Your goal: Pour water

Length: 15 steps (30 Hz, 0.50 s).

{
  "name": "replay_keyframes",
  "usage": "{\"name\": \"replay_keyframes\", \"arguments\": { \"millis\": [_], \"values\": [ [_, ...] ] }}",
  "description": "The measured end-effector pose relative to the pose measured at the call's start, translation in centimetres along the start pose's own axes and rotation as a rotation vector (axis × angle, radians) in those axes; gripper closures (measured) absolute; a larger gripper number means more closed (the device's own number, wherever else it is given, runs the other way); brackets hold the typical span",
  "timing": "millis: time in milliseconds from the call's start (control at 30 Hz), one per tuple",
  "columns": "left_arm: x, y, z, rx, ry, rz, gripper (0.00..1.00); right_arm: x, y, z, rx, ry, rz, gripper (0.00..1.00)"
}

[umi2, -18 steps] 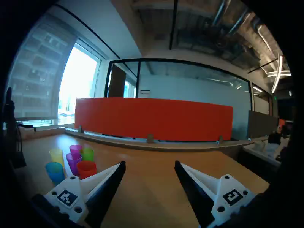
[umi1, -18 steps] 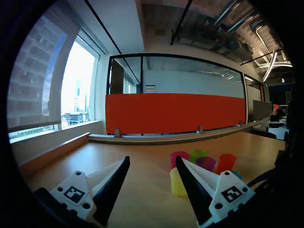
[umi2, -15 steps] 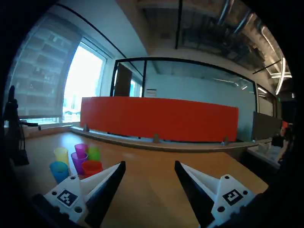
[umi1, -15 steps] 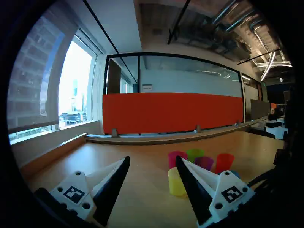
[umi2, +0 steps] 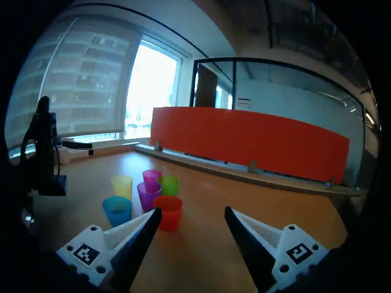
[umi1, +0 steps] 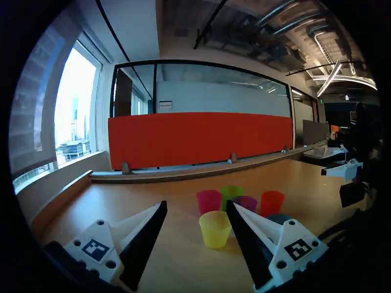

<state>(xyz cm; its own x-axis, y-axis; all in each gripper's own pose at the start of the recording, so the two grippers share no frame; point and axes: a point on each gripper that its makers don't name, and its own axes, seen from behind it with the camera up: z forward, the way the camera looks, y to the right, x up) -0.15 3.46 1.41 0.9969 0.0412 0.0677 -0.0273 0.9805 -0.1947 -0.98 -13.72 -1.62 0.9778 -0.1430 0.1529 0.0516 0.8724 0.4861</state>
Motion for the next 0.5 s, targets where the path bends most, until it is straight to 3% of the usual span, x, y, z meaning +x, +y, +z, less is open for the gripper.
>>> {"name": "replay_keyframes", "arguments": {
  "millis": [300, 500],
  "values": [
    [-0.3, -0.1, 0.4, -0.040, -0.038, 0.016, 0.11, -0.9, -4.2, 1.0, 0.170, -0.080, -0.052, 0.00],
    [-0.7, -0.4, 0.5, -0.031, -0.054, 0.036, 0.11, -1.7, -5.7, 2.0, 0.240, -0.128, -0.063, 0.00]
  ]
}}
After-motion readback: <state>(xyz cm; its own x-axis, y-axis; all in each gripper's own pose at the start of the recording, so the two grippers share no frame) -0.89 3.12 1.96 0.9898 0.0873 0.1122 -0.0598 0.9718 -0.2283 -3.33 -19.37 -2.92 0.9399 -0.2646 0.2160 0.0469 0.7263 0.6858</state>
